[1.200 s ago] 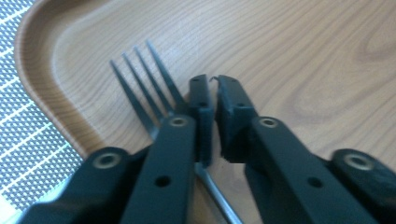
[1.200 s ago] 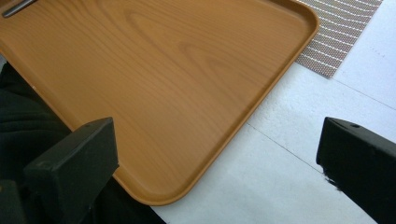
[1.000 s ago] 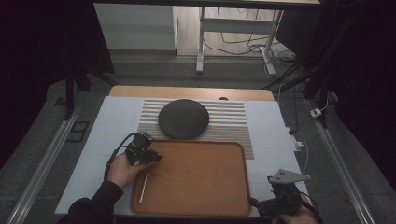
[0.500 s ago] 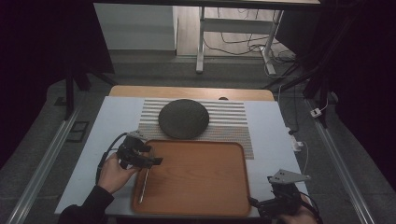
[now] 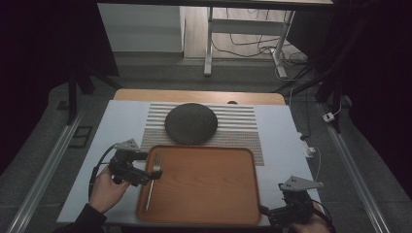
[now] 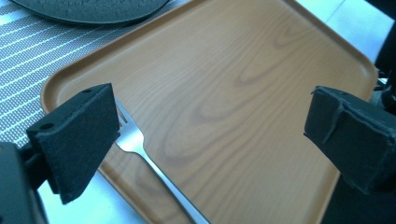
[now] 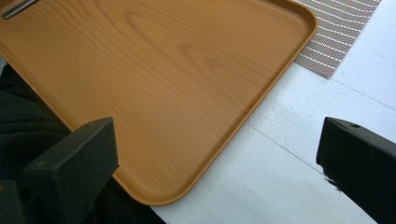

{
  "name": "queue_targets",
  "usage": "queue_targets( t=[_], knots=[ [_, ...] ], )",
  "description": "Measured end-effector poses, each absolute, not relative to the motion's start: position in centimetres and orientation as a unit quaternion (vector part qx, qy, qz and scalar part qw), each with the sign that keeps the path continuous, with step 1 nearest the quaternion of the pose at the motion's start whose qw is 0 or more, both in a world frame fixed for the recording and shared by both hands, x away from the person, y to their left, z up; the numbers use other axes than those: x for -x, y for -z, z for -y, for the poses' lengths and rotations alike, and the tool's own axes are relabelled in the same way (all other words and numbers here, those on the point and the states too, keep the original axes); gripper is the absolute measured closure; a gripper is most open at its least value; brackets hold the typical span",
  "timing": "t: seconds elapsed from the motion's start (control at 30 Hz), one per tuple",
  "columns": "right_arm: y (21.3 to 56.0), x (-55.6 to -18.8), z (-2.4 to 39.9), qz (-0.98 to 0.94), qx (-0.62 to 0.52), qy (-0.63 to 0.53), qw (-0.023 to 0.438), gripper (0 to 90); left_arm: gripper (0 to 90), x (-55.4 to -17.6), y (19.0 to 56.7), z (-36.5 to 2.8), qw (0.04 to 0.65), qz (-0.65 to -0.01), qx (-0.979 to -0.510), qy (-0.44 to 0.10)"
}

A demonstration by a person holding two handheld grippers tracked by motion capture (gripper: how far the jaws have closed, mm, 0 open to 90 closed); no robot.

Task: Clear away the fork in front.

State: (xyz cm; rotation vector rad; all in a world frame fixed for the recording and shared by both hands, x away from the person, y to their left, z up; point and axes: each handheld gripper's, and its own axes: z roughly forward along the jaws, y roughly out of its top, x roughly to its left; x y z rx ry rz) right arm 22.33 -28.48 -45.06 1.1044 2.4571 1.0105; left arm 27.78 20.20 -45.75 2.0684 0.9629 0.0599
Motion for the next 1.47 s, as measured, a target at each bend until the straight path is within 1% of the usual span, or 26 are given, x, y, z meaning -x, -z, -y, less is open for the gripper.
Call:
queue_targets(
  t=[0.23,0.5,0.7,1.07,1.27,1.47],
  knots=[
    [45.1,-22.3,28.5,-0.846,-0.381,-0.348,0.132,0.0,0.6,-25.7,45.6,-21.7,0.436,-0.392,-0.81,-0.02],
    [45.1,-22.3,28.5,-0.846,-0.381,-0.347,0.132,0.0,0.0,-23.2,45.7,-23.9,0.451,-0.407,-0.793,-0.029],
    [45.1,-22.4,28.5,-0.846,-0.382,-0.347,0.133,0.0,0.0,-21.7,46.2,-25.4,0.445,-0.425,-0.788,-0.038],
    [45.1,-22.3,28.4,-0.846,-0.381,-0.346,0.135,0.0,0.0,-19.9,47.4,-27.1,0.435,-0.451,-0.779,-0.03],
    [45.0,-22.3,28.4,-0.846,-0.382,-0.346,0.135,0.0,0.0,-19.2,47.9,-27.2,0.404,-0.465,-0.787,-0.03],
    [45.1,-22.3,28.4,-0.847,-0.382,-0.344,0.135,0.0,0.0,-19.3,47.9,-27.1,0.395,-0.475,-0.786,-0.028]
  ],
)
